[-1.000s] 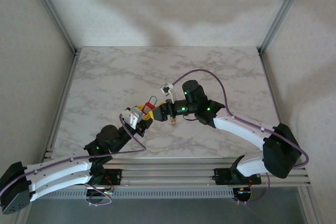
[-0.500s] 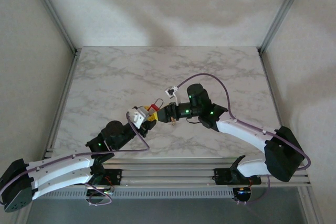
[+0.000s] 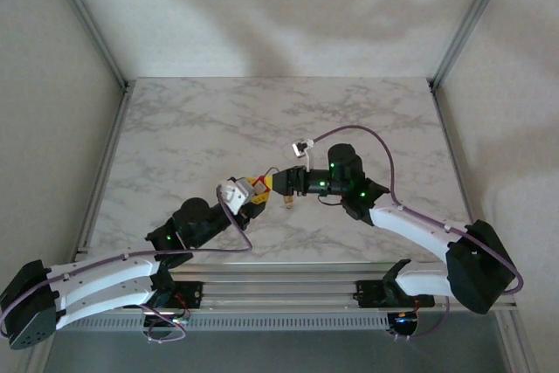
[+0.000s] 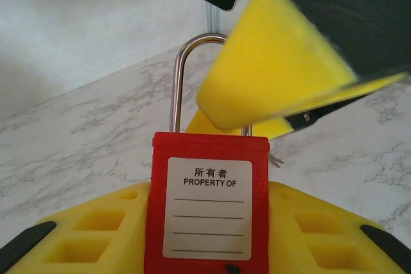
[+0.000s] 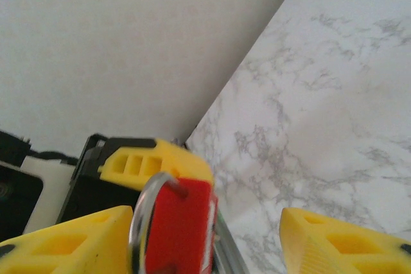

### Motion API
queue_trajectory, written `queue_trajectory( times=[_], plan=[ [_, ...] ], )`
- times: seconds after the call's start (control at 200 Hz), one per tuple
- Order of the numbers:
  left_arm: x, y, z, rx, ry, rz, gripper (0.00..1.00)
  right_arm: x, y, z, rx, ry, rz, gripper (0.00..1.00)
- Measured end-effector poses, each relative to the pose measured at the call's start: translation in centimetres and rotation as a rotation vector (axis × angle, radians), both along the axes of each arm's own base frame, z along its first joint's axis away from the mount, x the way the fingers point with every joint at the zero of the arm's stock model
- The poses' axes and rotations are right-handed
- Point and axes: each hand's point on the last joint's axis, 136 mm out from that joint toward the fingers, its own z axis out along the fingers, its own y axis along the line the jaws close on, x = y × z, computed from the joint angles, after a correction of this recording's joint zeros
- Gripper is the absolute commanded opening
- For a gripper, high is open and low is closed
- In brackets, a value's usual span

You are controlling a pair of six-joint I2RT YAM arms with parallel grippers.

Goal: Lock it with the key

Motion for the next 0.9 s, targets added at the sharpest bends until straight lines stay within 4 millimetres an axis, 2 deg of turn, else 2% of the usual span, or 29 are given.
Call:
queue_trajectory(
  times=[0.25, 0.496, 0.711, 0.901],
  plan=[
    [0.1, 0.1, -0.1, 0.006, 0.003, 0.011, 0.00, -0.2, 0.2, -0.1, 0.014, 0.029, 0.035, 0.66],
    [0.8, 0.3, 0.4, 0.006, -0.001, 0.047, 0.00, -1.1, 1.5, -0.5, -0.004, 0.050, 0.123, 0.64],
    [0.9, 0.2, 0.1, 0.016, 0.007, 0.047, 0.00, -2.2, 2.1, -0.6, -0.015, 0.033, 0.159, 0.51],
    [0.9, -0.1, -0.4, 0.033, 0.020, 0.037, 0.00, -2.2, 2.1, -0.9, -0.026, 0.038, 0.154, 0.41]
  ],
)
